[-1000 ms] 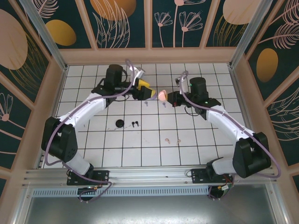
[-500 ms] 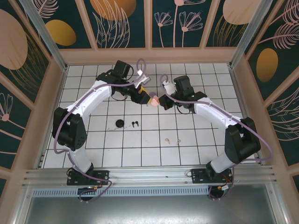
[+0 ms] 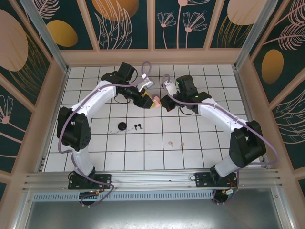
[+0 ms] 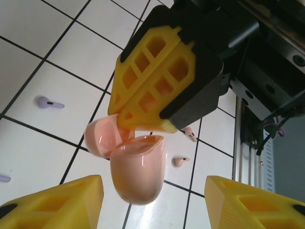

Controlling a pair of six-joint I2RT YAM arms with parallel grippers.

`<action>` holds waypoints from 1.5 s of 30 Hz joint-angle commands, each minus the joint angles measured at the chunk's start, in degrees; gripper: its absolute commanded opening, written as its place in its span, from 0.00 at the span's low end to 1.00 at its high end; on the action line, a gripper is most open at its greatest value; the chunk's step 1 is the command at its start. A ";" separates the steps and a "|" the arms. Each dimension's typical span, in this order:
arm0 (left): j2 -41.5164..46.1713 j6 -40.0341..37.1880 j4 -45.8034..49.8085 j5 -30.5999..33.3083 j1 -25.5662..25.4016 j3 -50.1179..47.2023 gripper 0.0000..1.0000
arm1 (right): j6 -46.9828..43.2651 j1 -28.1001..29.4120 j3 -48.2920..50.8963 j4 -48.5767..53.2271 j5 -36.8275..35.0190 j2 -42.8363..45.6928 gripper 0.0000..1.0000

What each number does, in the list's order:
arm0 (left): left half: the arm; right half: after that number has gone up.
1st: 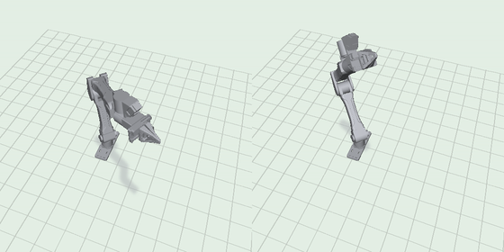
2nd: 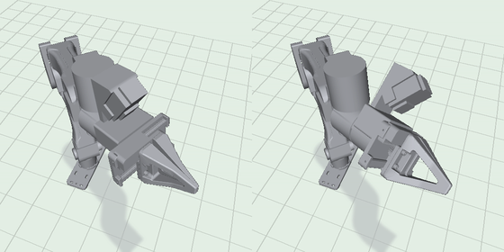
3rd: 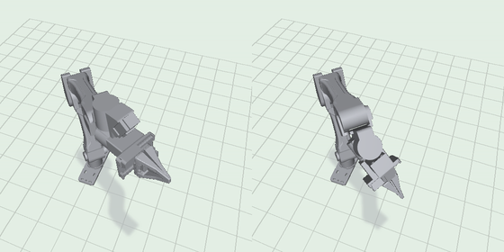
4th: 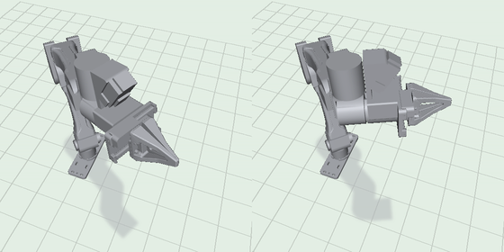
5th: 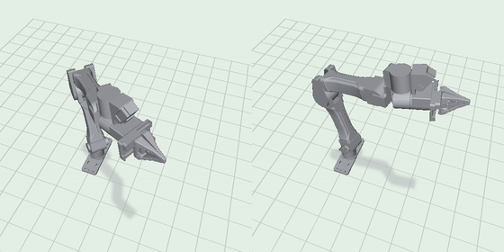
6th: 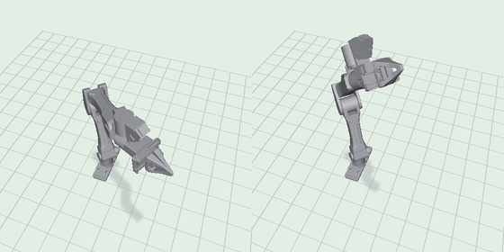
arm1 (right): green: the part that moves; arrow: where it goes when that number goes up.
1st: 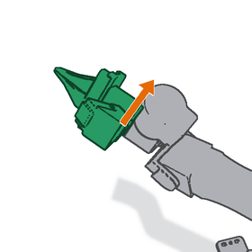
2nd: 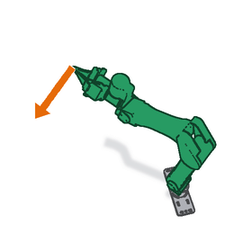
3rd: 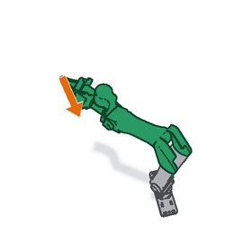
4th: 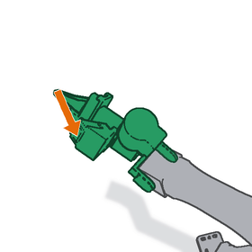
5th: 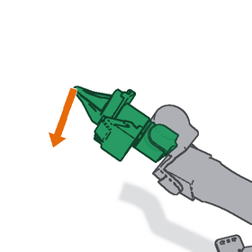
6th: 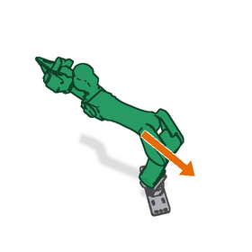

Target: Insert the wireless bluetooth earbuds into the charging case

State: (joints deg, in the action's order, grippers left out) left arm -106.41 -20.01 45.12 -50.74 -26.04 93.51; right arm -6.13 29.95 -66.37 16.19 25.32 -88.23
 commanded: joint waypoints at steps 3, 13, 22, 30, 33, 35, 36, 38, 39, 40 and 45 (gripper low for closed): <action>-1.02 -2.31 1.90 -4.75 -0.08 2.29 0.57 | -0.99 0.98 -2.01 -0.58 2.12 2.36 0.00; -2.10 -2.93 2.51 -6.28 -0.14 1.95 0.55 | -0.64 1.07 -2.10 -1.21 2.45 2.66 0.00; -3.58 -2.33 1.39 -3.90 -0.07 1.10 0.55 | -0.64 1.07 -2.19 -0.73 2.35 3.71 0.00; -3.56 -0.94 -0.91 -2.07 -0.06 -0.23 0.57 | -0.55 1.07 -1.65 -0.56 2.01 3.79 0.00; -2.97 -0.41 -1.91 -1.08 -0.06 -1.02 0.58 | -0.64 1.07 -1.33 -0.46 1.54 3.82 0.00; -2.33 0.20 -3.06 -0.15 -0.06 -1.48 0.59 | -0.72 1.07 -1.13 -0.32 1.23 3.84 0.00; -1.90 0.88 -4.08 0.25 -0.02 -1.85 0.60 | -0.81 1.07 -1.00 -0.28 1.19 3.83 0.00; -0.51 2.73 -7.12 0.59 0.10 -2.78 0.61 | -0.73 1.07 -0.68 -0.36 1.13 3.88 0.00; 0.24 3.73 -8.67 0.80 0.11 -3.28 0.62 | -0.72 1.07 -0.56 -0.43 1.13 3.87 0.00; 0.97 4.98 -10.68 0.95 0.25 -3.92 0.63 | -0.60 1.07 -0.37 -0.50 1.14 3.92 0.00; 4.95 11.39 -20.57 2.09 0.47 -7.30 0.67 | -0.30 1.07 0.90 -1.23 1.13 3.81 0.00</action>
State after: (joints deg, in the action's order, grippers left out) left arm -105.36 -13.54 33.06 -49.65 -25.82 87.44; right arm -6.11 30.76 -66.43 17.23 25.15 -86.11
